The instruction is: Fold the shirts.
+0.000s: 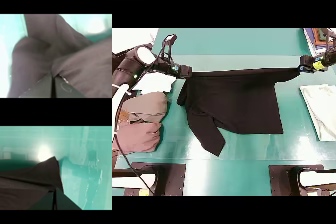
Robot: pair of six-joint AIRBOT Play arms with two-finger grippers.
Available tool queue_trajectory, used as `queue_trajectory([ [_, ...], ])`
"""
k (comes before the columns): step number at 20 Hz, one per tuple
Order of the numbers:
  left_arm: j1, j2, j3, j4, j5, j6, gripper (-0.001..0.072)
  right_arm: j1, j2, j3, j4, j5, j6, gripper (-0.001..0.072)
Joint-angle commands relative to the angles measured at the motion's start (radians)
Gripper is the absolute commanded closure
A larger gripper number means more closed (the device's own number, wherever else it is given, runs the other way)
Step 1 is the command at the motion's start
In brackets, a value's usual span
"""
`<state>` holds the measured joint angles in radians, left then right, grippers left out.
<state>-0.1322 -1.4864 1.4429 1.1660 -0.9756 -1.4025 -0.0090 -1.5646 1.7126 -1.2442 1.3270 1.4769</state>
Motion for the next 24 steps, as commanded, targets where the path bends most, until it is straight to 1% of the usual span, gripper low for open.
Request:
queue_trajectory([
  [1,0.001,-0.045,0.037,0.001,-0.034,0.008,0.0684,0.003,-0.016,-0.005,-0.012,0.023,0.0,0.07],
  [3,-0.002,-0.043,0.033,0.0,-0.23,0.008,0.0685,0.004,0.0,-0.006,-0.016,0.122,-0.01,0.07],
  [4,-0.012,-0.04,0.022,0.007,-0.305,0.02,0.0685,0.003,0.021,-0.023,-0.016,0.143,-0.02,0.07],
  [5,-0.031,-0.021,-0.014,0.008,-0.34,0.03,0.0686,0.003,0.056,-0.061,-0.016,0.138,-0.02,0.07],
  [7,-0.082,0.042,-0.105,0.008,-0.339,0.05,0.0685,0.003,0.137,-0.148,-0.016,0.125,-0.02,0.07],
  [9,-0.124,0.095,-0.15,0.005,-0.353,0.048,0.068,0.001,0.216,-0.235,-0.016,0.098,-0.02,0.07],
  [10,-0.132,0.111,-0.149,0.002,-0.352,0.049,0.0487,0.001,0.254,-0.278,-0.015,0.068,-0.02,0.07],
  [11,-0.136,0.127,-0.145,-0.003,-0.334,0.048,0.0075,0.002,0.283,-0.31,-0.013,0.042,-0.02,0.07],
  [12,-0.133,0.138,-0.132,0.003,-0.3,0.047,0.0,0.001,0.31,-0.34,-0.011,0.021,-0.02,0.07],
  [14,-0.113,0.141,-0.096,0.014,-0.226,0.044,-0.0003,0.001,0.339,-0.375,-0.008,0.008,-0.019,0.07],
  [15,-0.095,0.141,-0.088,0.018,-0.156,0.04,-0.0003,0.002,0.34,-0.378,-0.003,0.015,-0.019,0.07],
  [16,-0.074,0.136,-0.087,0.018,-0.086,0.026,-0.0002,0.002,0.34,-0.378,-0.003,0.023,-0.019,0.07],
  [17,-0.054,0.121,-0.087,0.019,-0.046,0.003,-0.0002,0.002,0.34,-0.378,-0.002,0.022,-0.019,0.07],
  [19,-0.03,0.059,-0.087,0.014,-0.011,-0.005,-0.0002,0.002,0.34,-0.378,0.004,0.013,-0.019,0.07],
  [21,-0.029,-0.03,-0.067,0.009,0.016,0.011,-0.0003,0.002,0.338,-0.378,0.012,0.008,-0.019,0.07],
  [24,-0.029,-0.181,0.032,-0.051,-0.006,0.016,-0.0003,0.002,0.318,-0.378,0.022,0.021,-0.019,0.07],
])
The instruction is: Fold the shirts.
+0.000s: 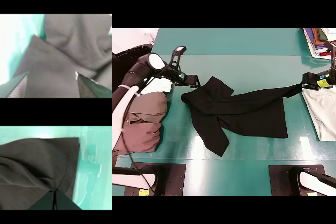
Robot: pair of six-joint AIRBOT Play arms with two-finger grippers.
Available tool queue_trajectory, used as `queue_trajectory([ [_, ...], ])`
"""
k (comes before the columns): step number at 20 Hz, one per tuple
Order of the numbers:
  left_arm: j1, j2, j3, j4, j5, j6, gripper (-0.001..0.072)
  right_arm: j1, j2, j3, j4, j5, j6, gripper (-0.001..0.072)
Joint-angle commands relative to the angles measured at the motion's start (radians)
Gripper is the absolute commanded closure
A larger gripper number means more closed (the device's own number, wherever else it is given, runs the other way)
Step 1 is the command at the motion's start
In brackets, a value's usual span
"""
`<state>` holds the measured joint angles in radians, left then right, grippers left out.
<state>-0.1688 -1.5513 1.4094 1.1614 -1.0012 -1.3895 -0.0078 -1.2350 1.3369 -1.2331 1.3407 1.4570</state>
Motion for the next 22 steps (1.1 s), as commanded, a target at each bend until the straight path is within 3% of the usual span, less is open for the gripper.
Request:
queue_trajectory([
  [1,0.007,-0.153,0.098,-0.075,0.005,0.002,-0.0003,0.001,-0.024,-0.003,0.011,0.019,0.001,0.07],
  [8,0.001,-0.269,0.145,-0.093,-0.061,-0.017,0.0,0.056,-0.098,-0.003,0.011,0.028,0.001,0.07],
  [9,0.001,-0.269,0.152,-0.095,-0.06,-0.017,0.0186,0.073,-0.101,-0.003,0.01,0.017,0.001,0.07],
  [10,0.002,-0.268,0.166,-0.094,-0.063,-0.017,0.0511,0.082,-0.101,-0.002,0.009,0.006,0.001,0.07],
  [11,0.002,-0.267,0.186,-0.09,-0.069,-0.015,0.0672,0.089,-0.099,-0.002,0.009,-0.003,0.001,0.07],
  [15,0.002,-0.212,0.344,0.003,-0.143,-0.029,0.0684,0.069,-0.042,0.003,0.004,-0.033,0.001,0.07],
  [18,0.003,-0.056,0.485,0.136,-0.163,-0.047,0.0684,0.021,0.051,0.1,0.003,-0.031,0.0,0.07],
  [22,0.003,0.215,0.611,0.172,-0.161,-0.046,0.0684,-0.009,0.188,0.317,0.003,-0.037,0.0,0.07],
])
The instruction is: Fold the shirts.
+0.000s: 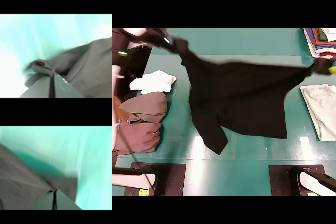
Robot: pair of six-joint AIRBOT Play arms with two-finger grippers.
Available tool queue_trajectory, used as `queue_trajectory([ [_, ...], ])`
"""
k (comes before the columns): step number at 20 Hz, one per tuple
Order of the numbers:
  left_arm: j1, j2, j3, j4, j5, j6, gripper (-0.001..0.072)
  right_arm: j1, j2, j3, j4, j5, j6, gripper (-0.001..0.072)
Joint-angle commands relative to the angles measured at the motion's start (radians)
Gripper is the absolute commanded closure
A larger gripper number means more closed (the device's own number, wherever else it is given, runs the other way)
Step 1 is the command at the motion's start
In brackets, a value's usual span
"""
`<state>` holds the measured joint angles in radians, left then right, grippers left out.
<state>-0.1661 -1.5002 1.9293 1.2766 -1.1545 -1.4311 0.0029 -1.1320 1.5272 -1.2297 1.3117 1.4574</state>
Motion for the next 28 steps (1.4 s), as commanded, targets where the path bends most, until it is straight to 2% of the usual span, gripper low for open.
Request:
queue_trajectory([
  [1,0.001,0.234,0.101,0.055,-0.004,-0.005,0.0684,-0.02,0.117,0.182,-0.002,-0.007,-0.002,0.07],
  [5,0.001,0.506,0.1,0.048,0.03,-0.036,0.0684,-0.02,0.219,0.357,-0.005,0.009,-0.009,0.07],
  [8,0.001,0.65,0.1,0.048,0.121,-0.046,0.0685,-0.057,0.253,0.479,-0.004,0.047,-0.008,0.0701],
  [11,0.001,0.717,0.101,0.047,0.192,-0.063,0.0685,-0.135,0.254,0.576,-0.003,0.107,-0.008,0.0701],
  [15,0.001,0.718,0.126,0.023,0.226,-0.061,0.0685,-0.212,0.252,0.597,0.0,0.111,-0.007,0.0702],
  [18,0.001,0.637,0.12,0.03,0.173,-0.061,0.0685,-0.199,0.192,0.598,0.005,0.119,-0.007,0.0702],
  [21,0.001,0.451,0.111,0.034,0.027,-0.058,0.0684,-0.118,0.068,0.56,0.003,0.146,-0.007,0.0702],
  [23,0.001,0.309,0.051,0.061,-0.019,-0.054,0.0684,-0.066,-0.022,0.456,-0.016,0.148,-0.006,0.0702],
  [26,0.001,0.09,-0.062,0.063,-0.039,-0.058,0.0683,-0.016,-0.191,0.317,-0.059,0.161,0.002,0.0702],
  [28,0.001,-0.058,-0.106,0.064,0.008,-0.057,0.0683,-0.008,-0.313,0.253,-0.054,0.115,0.001,0.0702],
])
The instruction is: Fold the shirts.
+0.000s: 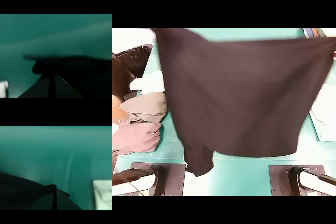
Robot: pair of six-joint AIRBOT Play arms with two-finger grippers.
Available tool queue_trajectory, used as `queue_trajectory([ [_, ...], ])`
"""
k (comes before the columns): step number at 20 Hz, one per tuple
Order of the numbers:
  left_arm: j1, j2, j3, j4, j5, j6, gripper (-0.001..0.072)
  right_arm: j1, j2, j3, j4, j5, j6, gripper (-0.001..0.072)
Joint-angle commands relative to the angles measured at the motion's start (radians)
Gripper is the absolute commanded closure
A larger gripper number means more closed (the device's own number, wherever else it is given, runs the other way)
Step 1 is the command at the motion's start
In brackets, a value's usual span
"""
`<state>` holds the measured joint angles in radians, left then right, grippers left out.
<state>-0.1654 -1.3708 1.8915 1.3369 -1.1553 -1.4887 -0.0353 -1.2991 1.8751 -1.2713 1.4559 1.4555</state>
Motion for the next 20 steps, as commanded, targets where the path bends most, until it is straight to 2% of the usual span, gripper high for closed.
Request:
queue_trajectory([
  [1,0.0,-0.256,-0.07,0.011,0.037,0.0,0.0683,0.03,-0.197,-0.111,-0.011,-0.051,0.003,0.0702],
  [3,0.0,-0.345,-0.07,0.02,0.103,0.0,0.0683,0.03,-0.291,-0.103,-0.003,-0.053,0.003,0.0701],
  [6,0.0,-0.379,-0.069,0.038,0.151,-0.006,0.0681,0.03,-0.377,-0.041,-0.002,-0.014,0.004,0.0687],
  [7,0.0,-0.376,-0.065,0.046,0.145,-0.005,0.0522,0.03,-0.388,-0.019,0.002,0.001,0.004,0.0508],
  [8,0.004,-0.373,-0.054,0.055,0.122,-0.007,0.0215,0.027,-0.393,0.002,0.026,0.014,0.004,0.0307],
  [9,0.016,-0.37,-0.036,0.053,0.075,-0.013,0.0151,0.018,-0.391,0.016,0.061,0.024,0.003,0.0303],
  [12,0.088,-0.365,0.035,0.037,-0.174,-0.031,0.0171,-0.019,-0.325,-0.021,0.182,0.06,-0.003,0.0305],
  [14,0.139,-0.332,-0.003,0.016,-0.283,-0.032,0.0171,-0.043,-0.232,-0.147,0.188,0.058,-0.026,0.0305],
  [17,0.16,-0.183,-0.237,0.018,-0.276,-0.031,0.017,-0.07,-0.058,-0.405,0.211,0.037,-0.055,0.0305],
  [20,0.16,0.048,-0.603,0.016,-0.168,-0.035,0.017,-0.099,0.113,-0.639,0.245,-0.021,-0.062,0.0305],
])
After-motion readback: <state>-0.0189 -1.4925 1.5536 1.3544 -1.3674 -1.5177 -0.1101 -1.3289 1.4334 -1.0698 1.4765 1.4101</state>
